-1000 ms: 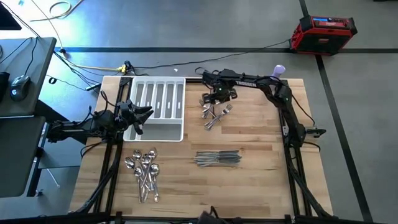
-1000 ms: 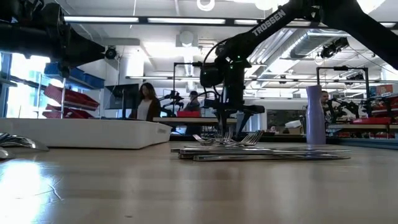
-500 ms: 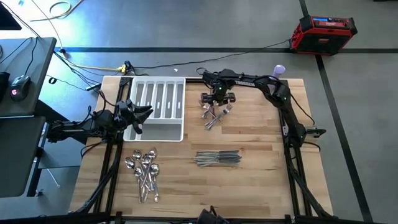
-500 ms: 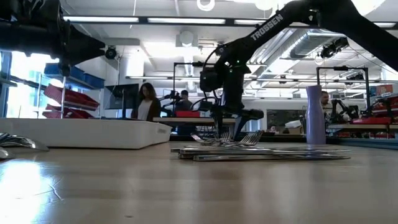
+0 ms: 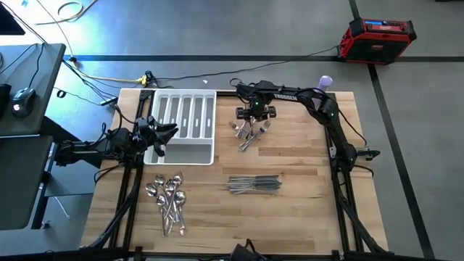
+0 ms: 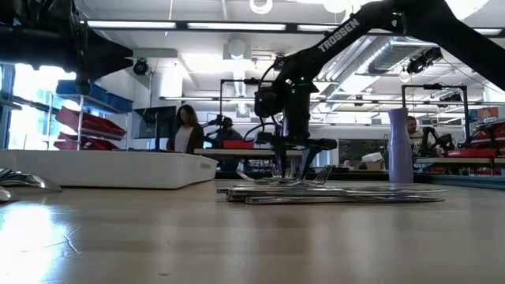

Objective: Sort silverware
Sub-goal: Put the fork in the silverware tray

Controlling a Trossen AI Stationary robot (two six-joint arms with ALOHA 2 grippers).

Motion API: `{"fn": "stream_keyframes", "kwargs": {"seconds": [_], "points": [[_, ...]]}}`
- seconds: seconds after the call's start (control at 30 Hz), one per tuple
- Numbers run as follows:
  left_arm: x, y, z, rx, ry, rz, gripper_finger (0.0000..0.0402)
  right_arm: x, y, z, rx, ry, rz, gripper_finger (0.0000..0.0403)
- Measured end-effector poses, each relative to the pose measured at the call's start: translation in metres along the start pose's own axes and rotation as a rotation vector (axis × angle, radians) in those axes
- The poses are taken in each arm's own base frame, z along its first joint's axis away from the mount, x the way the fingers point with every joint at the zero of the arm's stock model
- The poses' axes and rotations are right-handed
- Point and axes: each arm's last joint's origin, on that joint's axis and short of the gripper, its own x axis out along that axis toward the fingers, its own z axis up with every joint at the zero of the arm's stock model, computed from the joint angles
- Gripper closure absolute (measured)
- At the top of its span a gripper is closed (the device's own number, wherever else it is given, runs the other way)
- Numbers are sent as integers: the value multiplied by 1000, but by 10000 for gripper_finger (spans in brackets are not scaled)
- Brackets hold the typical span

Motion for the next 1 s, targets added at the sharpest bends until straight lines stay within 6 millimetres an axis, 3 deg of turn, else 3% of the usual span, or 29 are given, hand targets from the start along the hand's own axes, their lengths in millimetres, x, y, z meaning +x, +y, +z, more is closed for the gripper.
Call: {"fn": "stream_keyframes", "kwargs": {"seconds": [0.1, 0.37, 0.53, 0.73, 1.0], "points": [[0, 0, 0, 0, 0, 0, 304, 0, 0, 0, -4, -9, -7, 248], [0, 0, 0, 0, 0, 0, 304, 0, -1, 1, -47, -24, -20, 354], [0, 0, 0, 0, 0, 0, 304, 0, -1, 0, -84, -4, -11, 373], [0, 0, 0, 1, 1, 1, 304, -1, -2, -2, -135, 25, -19, 336], [0, 0, 0, 1, 1, 1, 304, -6, -6, -4, -202, 30, -70, 221]]}}
